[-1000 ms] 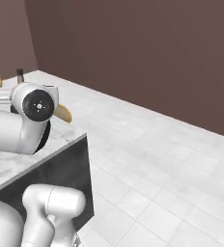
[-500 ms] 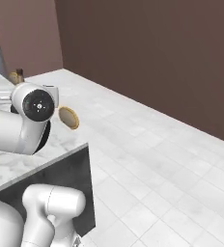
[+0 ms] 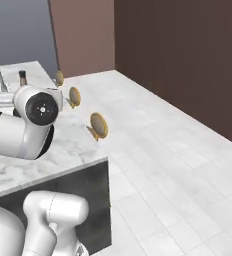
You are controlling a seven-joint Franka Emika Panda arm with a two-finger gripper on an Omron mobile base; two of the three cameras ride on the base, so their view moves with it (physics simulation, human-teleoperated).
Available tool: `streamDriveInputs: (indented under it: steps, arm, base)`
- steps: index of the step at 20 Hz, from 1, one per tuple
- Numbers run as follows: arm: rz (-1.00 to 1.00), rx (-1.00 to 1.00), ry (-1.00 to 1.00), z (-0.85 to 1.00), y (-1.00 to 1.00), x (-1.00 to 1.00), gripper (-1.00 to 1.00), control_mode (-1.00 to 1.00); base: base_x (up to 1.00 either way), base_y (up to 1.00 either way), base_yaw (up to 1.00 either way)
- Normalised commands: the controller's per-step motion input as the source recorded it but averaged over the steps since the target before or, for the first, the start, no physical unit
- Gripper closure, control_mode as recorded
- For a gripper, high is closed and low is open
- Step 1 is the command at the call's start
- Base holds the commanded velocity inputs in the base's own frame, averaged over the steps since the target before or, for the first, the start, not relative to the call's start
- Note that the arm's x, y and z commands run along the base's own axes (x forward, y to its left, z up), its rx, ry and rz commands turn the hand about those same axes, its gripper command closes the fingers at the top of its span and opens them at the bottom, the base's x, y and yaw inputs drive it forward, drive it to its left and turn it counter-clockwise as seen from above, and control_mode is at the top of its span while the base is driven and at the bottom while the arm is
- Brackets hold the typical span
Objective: Get the candle and the liquor from the cabinet and move them to the dining counter.
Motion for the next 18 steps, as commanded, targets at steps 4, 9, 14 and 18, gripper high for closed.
streamDriveInputs:
  steps: [4,9,14,18]
  arm:
    - [0.0,0.0,0.0,0.0,0.0,0.0,1.0,1.0]
    - [0.0,0.0,0.0,0.0,0.0,0.0,1.0,1.0]
    - [0.0,0.0,0.0,0.0,0.0,0.0,1.0,1.0]
    - [0.0,0.0,0.0,0.0,0.0,0.0,1.0,1.0]
  base:
    - [0.22,-0.24,0.53]
    - [0.26,-0.27,0.47]
    - [0.32,-0.33,0.37]
    - [0.29,-0.37,0.32]
